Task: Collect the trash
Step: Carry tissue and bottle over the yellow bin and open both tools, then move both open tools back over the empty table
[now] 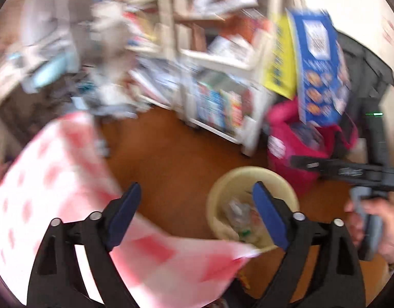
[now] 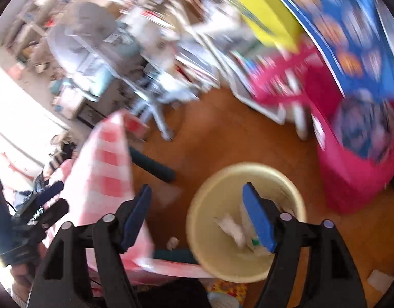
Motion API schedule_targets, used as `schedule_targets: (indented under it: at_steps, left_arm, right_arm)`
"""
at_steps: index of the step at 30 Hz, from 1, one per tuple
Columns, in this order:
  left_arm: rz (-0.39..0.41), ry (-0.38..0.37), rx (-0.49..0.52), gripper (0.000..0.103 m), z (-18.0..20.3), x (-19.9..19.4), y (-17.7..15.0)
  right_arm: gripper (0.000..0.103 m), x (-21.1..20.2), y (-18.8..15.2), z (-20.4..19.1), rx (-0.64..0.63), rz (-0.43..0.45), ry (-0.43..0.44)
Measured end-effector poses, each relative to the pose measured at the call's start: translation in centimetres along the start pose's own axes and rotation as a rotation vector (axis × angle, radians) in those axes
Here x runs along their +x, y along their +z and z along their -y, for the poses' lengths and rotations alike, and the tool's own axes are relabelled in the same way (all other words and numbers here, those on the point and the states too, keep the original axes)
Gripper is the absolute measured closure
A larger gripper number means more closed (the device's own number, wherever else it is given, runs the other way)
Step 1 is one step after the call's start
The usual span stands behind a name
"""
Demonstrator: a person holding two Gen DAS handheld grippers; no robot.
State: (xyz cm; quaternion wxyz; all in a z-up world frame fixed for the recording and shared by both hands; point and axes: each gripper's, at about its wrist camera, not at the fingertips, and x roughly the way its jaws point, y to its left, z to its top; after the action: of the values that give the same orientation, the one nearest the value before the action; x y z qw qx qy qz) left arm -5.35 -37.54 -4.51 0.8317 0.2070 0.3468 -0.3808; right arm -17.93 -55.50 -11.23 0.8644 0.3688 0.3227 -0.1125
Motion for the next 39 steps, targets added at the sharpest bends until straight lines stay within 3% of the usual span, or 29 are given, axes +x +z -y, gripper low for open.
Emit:
schedule_targets:
  at_steps: [5, 10, 15, 19, 23, 28, 39]
  left_arm:
    - [0.091, 0.215, -0.139, 0.008, -7.5, -8.1, -2.7]
    - [0.125, 0.368, -0.26, 0.008, -14.8, -15.3, -6.8]
    - [0.16, 0.489, -0.427, 0.008, -21.3, -20.0, -11.2]
    - [0.181, 0.537, -0.549, 0.008, -25.1, -21.7, -14.3]
    - [0.169, 0.579, -0.597, 0.008, -26.8, -22.7, -16.2]
    - [0.172, 0.584, -0.628, 0.008, -27.2, -23.1, -16.8]
    - [0.16, 0.63, -0.607, 0.008, -26.9, -22.8, -16.3]
  right_arm:
    - [0.011, -2.8, 0.9, -11.7, -0.151, 0.132, 0.1]
    - [0.008, -2.5, -2.2, -23.8, -0.381, 0.173, 0.195]
    - [0.008, -0.4, -6.1, -30.4, -0.506, 0.179, 0.21]
    - [0.008, 1.1, -8.1, -33.5, -0.603, 0.205, 0.163]
    - [0.008, 1.9, -8.3, -35.1, -0.613, 0.272, 0.158]
    - [0.008, 2.8, -8.6, -37.0, -0.704, 0.351, 0.092]
    - [0.008, 5.4, -7.9, -36.2, -0.731, 0.227, 0.006]
